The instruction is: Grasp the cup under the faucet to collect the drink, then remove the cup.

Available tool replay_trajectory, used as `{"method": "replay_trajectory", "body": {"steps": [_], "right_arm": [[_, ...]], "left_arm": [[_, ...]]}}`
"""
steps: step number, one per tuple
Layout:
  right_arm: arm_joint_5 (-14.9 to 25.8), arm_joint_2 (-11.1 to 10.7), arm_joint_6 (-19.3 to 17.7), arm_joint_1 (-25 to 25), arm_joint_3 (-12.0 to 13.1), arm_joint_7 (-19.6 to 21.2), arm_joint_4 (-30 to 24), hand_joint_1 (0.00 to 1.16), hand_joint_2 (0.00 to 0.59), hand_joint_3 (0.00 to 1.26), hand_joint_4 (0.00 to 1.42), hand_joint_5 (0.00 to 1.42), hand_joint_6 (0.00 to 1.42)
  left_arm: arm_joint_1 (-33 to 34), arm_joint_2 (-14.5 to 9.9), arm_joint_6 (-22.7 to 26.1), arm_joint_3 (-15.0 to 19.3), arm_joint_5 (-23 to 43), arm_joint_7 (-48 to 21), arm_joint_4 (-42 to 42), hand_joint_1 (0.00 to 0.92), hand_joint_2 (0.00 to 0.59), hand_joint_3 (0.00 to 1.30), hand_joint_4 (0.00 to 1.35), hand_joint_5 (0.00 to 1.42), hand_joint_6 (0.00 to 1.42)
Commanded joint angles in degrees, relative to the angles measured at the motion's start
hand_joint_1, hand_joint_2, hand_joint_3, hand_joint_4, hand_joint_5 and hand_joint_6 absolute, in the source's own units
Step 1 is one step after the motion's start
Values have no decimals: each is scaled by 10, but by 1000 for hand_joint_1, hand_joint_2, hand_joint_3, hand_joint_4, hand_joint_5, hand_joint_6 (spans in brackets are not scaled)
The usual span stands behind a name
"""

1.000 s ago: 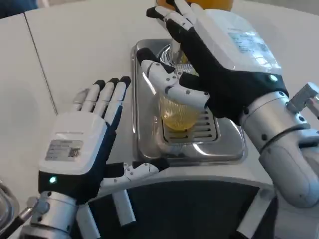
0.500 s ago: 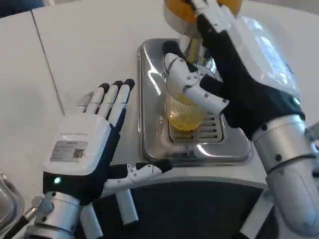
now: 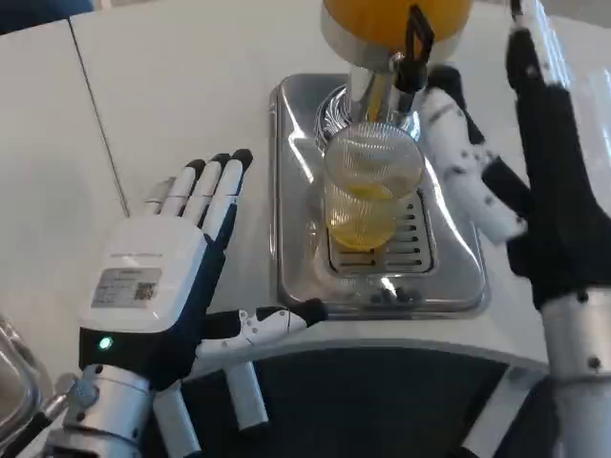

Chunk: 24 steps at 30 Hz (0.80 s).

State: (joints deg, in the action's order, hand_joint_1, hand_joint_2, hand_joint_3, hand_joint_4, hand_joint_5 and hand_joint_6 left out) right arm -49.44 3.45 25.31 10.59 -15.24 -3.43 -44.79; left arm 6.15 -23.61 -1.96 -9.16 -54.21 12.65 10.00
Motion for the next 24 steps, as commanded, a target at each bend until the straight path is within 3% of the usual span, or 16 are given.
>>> {"method": "replay_trajectory", "body": {"steps": [1,5,12,17,21,24], "right_arm": [[28,14,-24,-73,-4,23,-46,261,526,0,0,0,0],[34,-20,-48,-127,7,6,-90,263,524,0,0,0,0],[27,-97,-135,-255,48,-20,-150,327,507,0,0,0,0],[55,-86,-192,-337,93,-14,-152,383,476,0,0,0,0],[80,-82,-264,-439,139,-10,-152,399,456,0,0,0,0],[92,-77,-301,-506,155,-14,-152,402,456,0,0,0,0]], "left_arm": [[10,5,-2,-6,7,2,-12,47,52,0,0,30,95],[24,9,0,-12,13,-9,-23,31,43,0,0,28,95],[54,18,-17,-15,55,-7,-59,24,39,0,0,21,86],[80,22,-38,-11,115,-20,-96,41,26,0,0,9,64],[98,23,-84,-7,169,-20,-127,124,19,0,0,13,61],[106,33,-118,-6,207,-16,-150,182,24,0,0,25,69]]}}
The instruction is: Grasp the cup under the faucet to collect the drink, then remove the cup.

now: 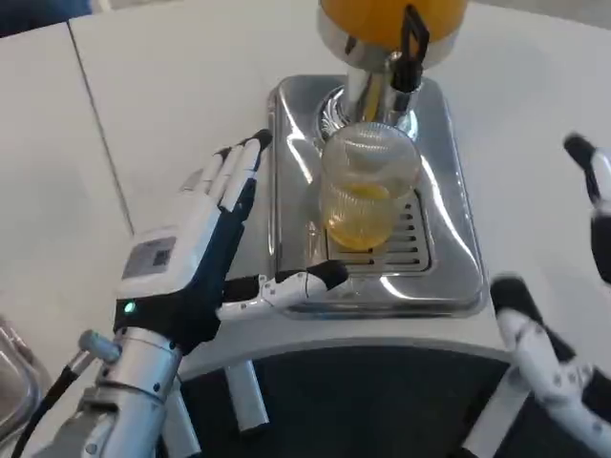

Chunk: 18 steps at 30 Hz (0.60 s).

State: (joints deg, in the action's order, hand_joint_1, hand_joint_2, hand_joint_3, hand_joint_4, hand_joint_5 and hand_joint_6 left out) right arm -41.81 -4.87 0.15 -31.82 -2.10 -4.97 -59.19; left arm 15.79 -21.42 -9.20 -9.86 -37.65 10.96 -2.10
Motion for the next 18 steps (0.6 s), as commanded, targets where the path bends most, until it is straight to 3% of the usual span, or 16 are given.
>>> {"method": "replay_trajectory", "body": {"steps": [1,5,10,14,18], "right_arm": [[19,10,-61,-103,25,-1,-8,404,455,0,0,0,0],[19,27,-92,-140,23,-15,-8,402,437,0,0,0,0],[25,45,-104,-132,39,-47,-8,407,400,0,0,0,0],[56,40,-106,-132,77,-69,-8,408,393,0,0,0,0],[80,29,-117,-156,98,-80,-8,413,388,0,0,0,0]], "left_arm": [[12,16,-56,2,54,3,-39,213,23,0,0,28,72],[18,38,-88,8,80,23,-66,300,27,0,0,65,105],[24,59,-99,3,82,36,-83,370,27,0,0,88,131],[31,78,-98,1,80,48,-101,391,27,0,0,98,145],[52,88,-100,-10,68,56,-127,411,27,0,0,102,149]]}}
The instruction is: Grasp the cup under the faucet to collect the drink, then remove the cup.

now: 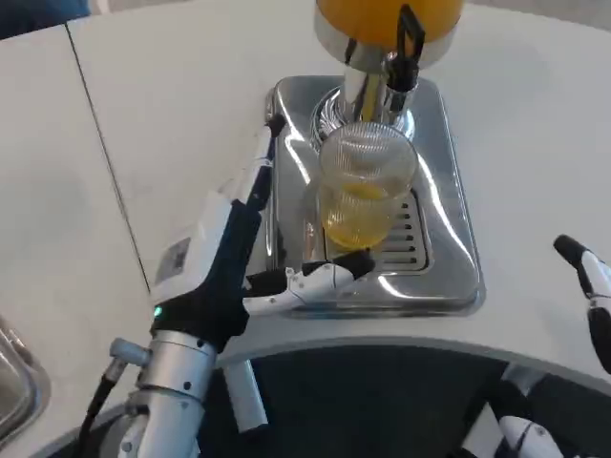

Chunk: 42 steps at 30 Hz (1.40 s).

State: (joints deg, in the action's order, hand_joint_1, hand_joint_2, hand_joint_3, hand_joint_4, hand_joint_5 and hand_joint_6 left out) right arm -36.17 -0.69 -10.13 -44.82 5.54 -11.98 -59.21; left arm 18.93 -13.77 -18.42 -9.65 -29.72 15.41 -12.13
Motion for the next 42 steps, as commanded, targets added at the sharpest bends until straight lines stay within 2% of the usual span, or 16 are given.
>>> {"method": "replay_trajectory", "body": {"steps": [1,7,17,22,38,42], "right_arm": [[27,-15,-16,-31,24,-10,-8,414,387,0,0,0,0],[34,-23,-24,-54,26,-7,-7,420,383,0,0,0,0],[20,-15,-30,-74,16,1,-2,427,382,0,0,0,0],[10,-9,-30,-88,3,3,-5,432,378,0,0,0,0],[8,9,-15,-61,5,-15,-8,447,373,0,0,0,0],[11,15,-11,-58,8,-20,-8,448,373,0,0,0,0]], "left_arm": [[27,13,-7,-15,-14,14,-34,412,27,0,0,104,149],[62,17,-15,-26,-24,20,-82,414,27,0,0,111,151],[118,32,-27,-43,-31,52,-167,452,32,0,0,147,193],[148,44,-30,-42,-24,73,-208,468,32,0,0,187,245],[179,79,-32,-47,-19,117,-272,476,36,0,0,251,291],[182,93,-22,-52,-28,147,-279,496,37,0,3,306,368]]}}
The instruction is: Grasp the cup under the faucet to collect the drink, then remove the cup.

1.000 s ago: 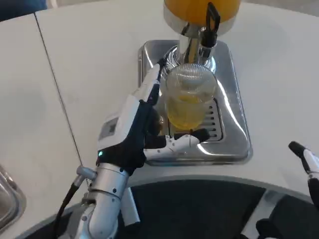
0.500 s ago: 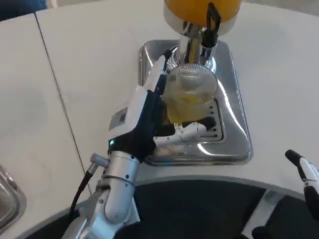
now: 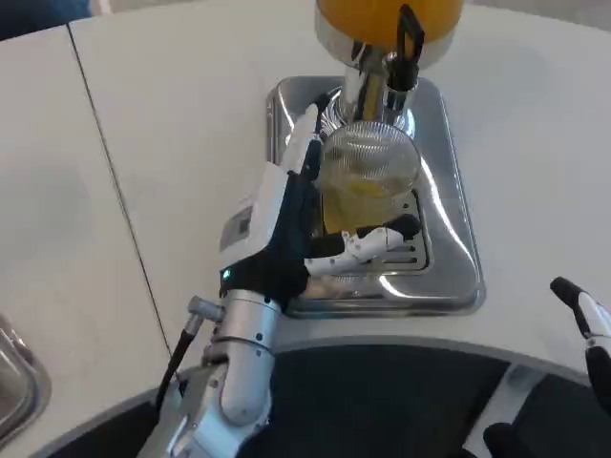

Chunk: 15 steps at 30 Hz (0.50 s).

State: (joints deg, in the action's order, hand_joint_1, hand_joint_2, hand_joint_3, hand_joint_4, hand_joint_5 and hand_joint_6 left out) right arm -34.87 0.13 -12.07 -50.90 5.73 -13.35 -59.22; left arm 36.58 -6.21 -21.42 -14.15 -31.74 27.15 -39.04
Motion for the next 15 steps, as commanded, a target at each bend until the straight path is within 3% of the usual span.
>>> {"method": "replay_trajectory", "body": {"steps": [1,5,11,15], "right_arm": [[0,9,9,2,6,-7,-8,449,373,0,0,0,0],[1,17,8,3,11,-11,-8,450,373,0,0,0,0],[0,26,10,6,17,-18,-8,451,373,0,0,1,0],[1,34,18,16,25,-23,-8,451,373,0,0,5,0]], "left_arm": [[6,21,12,-8,-12,39,-11,499,38,0,20,341,427],[6,34,29,-11,-24,84,-11,527,48,77,162,527,727],[6,62,57,-15,-30,124,-12,561,54,322,466,822,1158],[6,86,83,-27,-38,144,-11,571,46,485,630,955,1304]]}}
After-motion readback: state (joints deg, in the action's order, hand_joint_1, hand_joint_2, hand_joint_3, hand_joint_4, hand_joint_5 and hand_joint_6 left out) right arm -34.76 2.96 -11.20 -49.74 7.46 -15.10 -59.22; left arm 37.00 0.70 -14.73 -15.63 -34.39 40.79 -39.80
